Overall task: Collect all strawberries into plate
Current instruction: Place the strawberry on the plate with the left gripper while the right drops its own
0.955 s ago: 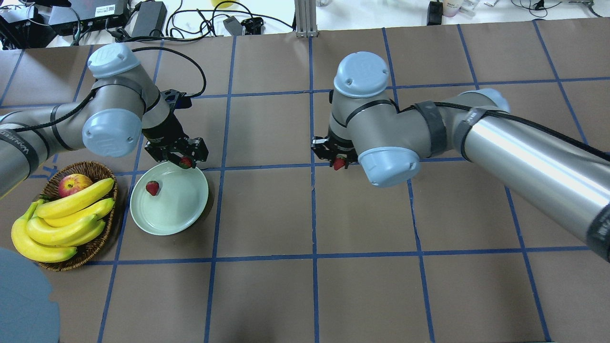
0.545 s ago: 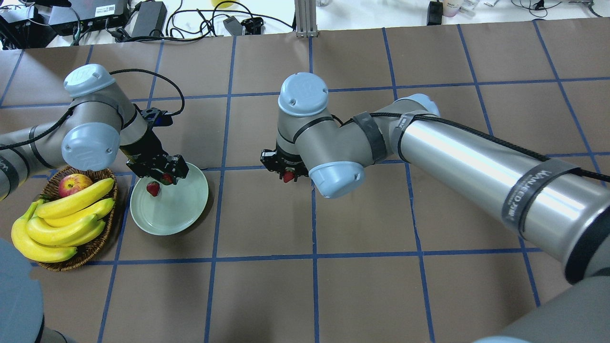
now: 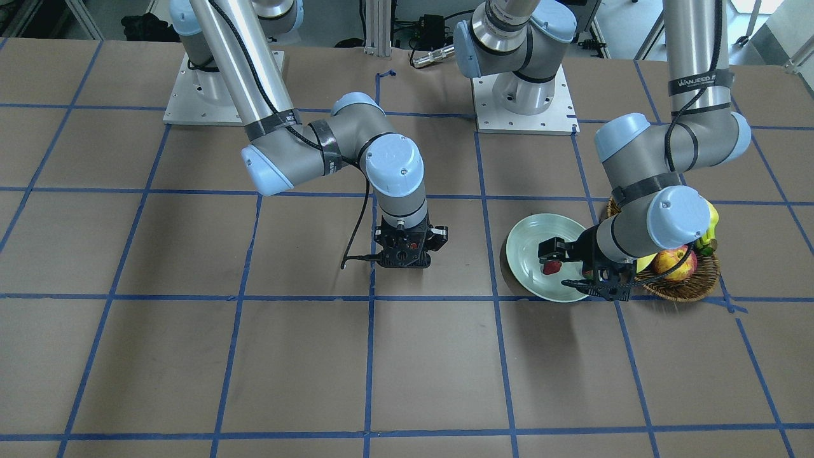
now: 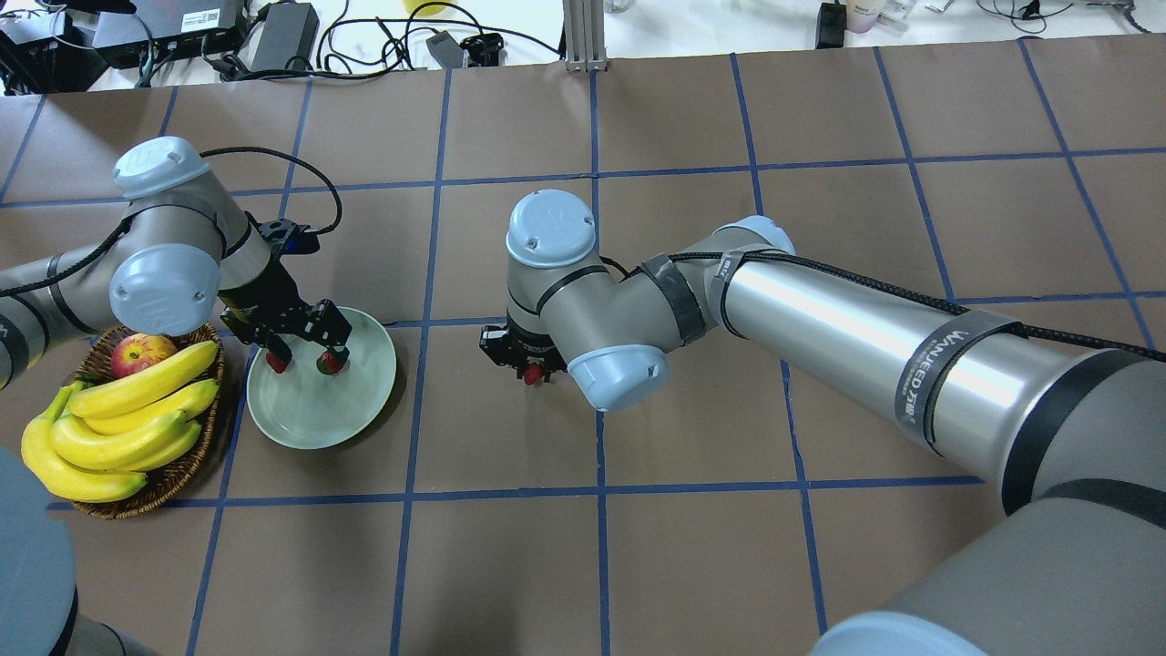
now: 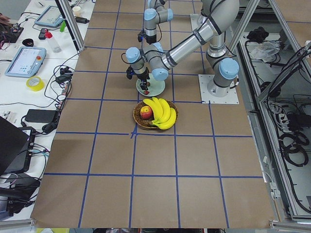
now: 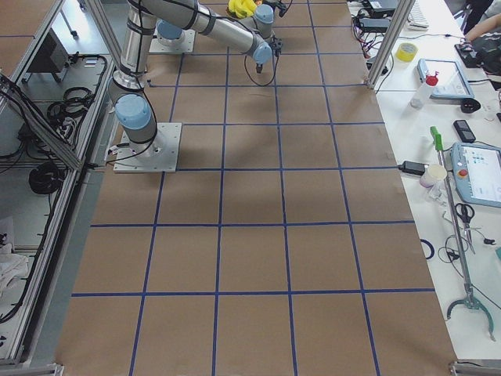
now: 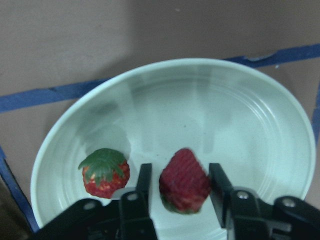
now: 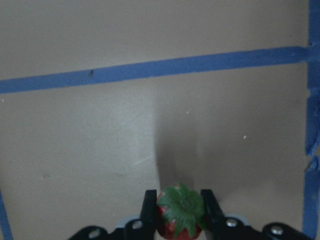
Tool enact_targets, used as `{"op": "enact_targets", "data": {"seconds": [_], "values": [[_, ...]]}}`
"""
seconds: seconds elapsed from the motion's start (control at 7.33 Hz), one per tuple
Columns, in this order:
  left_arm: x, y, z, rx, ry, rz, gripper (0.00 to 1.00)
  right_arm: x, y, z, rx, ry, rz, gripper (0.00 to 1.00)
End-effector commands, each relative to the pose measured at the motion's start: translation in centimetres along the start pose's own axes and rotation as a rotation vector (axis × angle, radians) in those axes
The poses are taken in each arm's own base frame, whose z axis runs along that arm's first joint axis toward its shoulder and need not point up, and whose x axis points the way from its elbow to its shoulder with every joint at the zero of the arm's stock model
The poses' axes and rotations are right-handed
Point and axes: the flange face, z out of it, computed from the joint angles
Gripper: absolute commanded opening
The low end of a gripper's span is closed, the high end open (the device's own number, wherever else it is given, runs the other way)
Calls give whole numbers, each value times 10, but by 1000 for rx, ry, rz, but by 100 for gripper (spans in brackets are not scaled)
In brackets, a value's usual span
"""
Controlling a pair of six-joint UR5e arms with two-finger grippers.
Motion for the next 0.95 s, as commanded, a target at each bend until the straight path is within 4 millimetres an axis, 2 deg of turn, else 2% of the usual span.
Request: {"op": "enact_targets", "data": {"seconds": [0.0, 0.14, 0.27, 0.41, 0.55, 0.68, 0.82], "values": [[2, -7, -31, 49, -25, 3, 100, 2, 3, 2, -10, 6, -8, 80], [5, -7, -45, 58, -28, 8, 100, 1, 2, -6, -5, 13, -83, 81], [13, -4, -53, 54, -29, 17, 100, 3, 0, -41, 30, 4, -97, 83], [26, -2, -58, 59, -35, 8, 100, 25, -12, -88, 58, 10, -85, 83], [54, -3, -59, 60, -43, -27, 100, 65, -32, -129, 21, 73, -68, 83], [90, -1, -60, 59, -48, -39, 100, 100, -49, -170, 18, 79, -34, 83], [135, 1, -55, 57, -53, 19, 100, 128, -54, -210, 38, 85, 4, 84]]}}
